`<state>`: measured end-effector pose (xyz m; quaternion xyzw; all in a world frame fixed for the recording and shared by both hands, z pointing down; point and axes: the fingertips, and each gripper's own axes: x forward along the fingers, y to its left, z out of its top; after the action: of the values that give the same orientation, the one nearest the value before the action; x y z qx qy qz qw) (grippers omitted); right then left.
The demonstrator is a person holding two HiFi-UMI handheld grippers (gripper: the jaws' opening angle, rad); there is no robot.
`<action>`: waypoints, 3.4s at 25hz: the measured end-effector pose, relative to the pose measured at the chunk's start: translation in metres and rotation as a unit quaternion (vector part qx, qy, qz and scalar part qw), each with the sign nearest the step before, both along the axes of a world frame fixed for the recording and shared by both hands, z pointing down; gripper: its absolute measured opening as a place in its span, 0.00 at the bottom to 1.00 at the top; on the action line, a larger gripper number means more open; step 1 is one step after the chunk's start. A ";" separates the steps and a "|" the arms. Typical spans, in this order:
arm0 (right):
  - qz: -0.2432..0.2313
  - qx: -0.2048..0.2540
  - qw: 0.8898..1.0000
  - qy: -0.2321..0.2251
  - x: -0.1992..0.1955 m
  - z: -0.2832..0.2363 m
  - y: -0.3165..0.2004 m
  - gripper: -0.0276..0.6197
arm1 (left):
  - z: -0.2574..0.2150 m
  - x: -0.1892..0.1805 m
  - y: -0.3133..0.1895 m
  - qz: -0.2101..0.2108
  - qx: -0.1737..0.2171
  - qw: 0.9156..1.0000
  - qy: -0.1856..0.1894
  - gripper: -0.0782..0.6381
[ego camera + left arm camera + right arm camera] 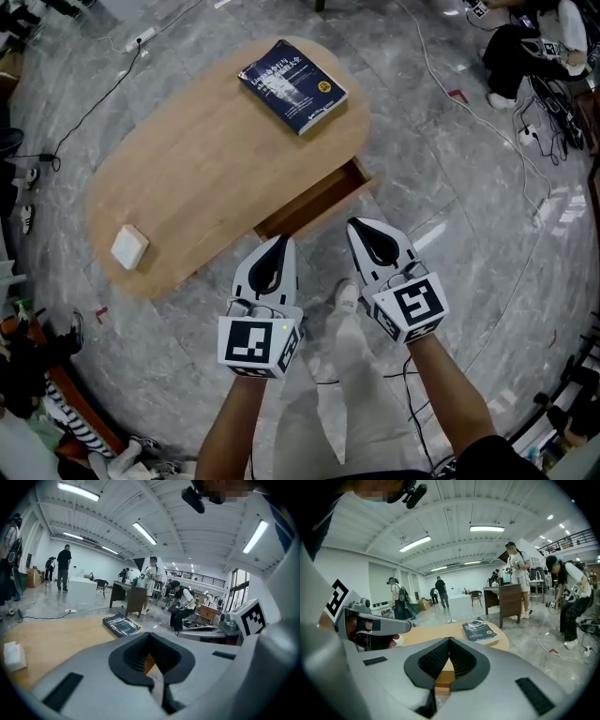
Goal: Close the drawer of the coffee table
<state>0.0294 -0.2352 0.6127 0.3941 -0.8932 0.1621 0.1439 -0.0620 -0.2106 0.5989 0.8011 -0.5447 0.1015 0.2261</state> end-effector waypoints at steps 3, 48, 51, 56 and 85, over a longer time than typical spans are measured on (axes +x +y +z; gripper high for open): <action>0.000 -0.001 1.000 0.005 -0.002 0.011 -0.005 0.06 | 0.006 -0.003 -0.005 -0.005 0.004 1.000 0.000 0.11; -0.049 -0.078 0.992 0.090 -0.015 0.170 0.022 0.06 | 0.114 -0.014 0.021 -0.045 -0.044 0.998 0.011 0.11; -0.040 -0.096 0.991 0.081 -0.014 0.185 0.021 0.06 | 0.116 -0.012 0.023 -0.038 -0.044 0.998 0.006 0.11; -0.029 -0.121 0.990 0.071 -0.015 0.207 0.019 0.06 | 0.120 -0.013 0.025 -0.036 -0.044 0.998 0.000 0.11; -0.026 -0.203 0.967 0.153 -0.020 0.327 0.010 0.06 | 0.137 -0.033 0.034 -0.063 -0.064 0.996 0.000 0.11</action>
<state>0.0099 -0.2256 0.9393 0.3536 -0.8187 0.2746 0.3596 -0.0955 -0.1767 0.7359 0.7494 -0.5863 0.1219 0.2823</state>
